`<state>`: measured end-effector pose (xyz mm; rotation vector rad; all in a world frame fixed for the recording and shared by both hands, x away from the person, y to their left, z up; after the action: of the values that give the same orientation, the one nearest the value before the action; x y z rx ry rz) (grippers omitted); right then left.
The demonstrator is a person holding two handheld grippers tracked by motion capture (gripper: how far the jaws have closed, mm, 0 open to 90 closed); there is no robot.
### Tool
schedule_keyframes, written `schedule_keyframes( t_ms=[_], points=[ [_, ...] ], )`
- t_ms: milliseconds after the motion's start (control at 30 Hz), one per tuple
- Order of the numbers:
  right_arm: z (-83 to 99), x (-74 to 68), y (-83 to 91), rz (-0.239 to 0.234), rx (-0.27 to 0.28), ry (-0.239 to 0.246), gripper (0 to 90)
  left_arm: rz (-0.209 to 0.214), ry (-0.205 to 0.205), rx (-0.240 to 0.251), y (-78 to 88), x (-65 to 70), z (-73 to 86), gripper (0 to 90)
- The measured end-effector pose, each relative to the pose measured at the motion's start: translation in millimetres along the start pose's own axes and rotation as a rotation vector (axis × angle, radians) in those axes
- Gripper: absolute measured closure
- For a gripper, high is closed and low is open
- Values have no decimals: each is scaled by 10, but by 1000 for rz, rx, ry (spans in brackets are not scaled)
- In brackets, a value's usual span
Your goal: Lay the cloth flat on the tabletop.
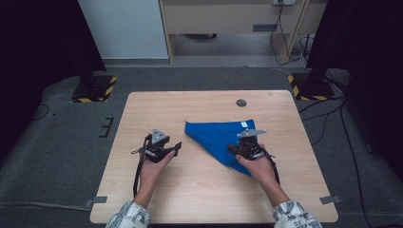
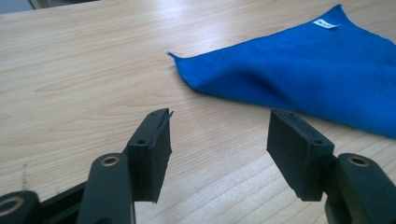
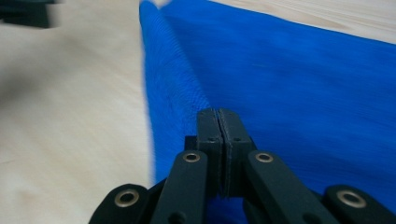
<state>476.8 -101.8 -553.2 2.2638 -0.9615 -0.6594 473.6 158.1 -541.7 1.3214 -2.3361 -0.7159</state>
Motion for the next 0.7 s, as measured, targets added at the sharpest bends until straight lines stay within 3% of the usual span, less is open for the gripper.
schedule_keyframes(
  t_ms=[33,67,100,133,200,333,400,500,700],
  points=[
    [7,103,-6,12,-5,-18,882,3,-6,-4,-9,11,2,389],
    [7,103,-6,12,-5,-18,882,3,-6,-4,-9,11,2,388],
    [36,273,-19,34,-16,-39,880,11,-7,-8,-34,44,4,388],
    [36,273,-19,34,-16,-39,880,11,-7,-8,-34,44,4,388],
    [96,442,-39,52,-30,-77,853,25,-21,-15,-61,99,1,388],
    [102,504,23,81,-16,-73,713,42,-49,-21,-90,206,-11,388],
    [96,501,56,89,-12,-70,682,45,-51,-21,-102,229,-13,388],
    [55,382,173,92,22,-16,642,39,-77,-28,-119,285,-14,387],
    [12,3,182,40,41,81,707,30,-86,-36,-101,262,1,387]
  ],
)
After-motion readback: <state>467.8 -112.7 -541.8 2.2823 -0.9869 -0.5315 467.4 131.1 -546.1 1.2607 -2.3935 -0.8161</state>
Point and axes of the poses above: each handheld gripper's, and its own axes: y roughly backward along the jaws, z roughly out of its underside, x roughly to its right, the point moved 8 cm from there along -y, roughly forward along the jaws, and after that the axes turned 3 degrees about -x, right-handed, at the moved point
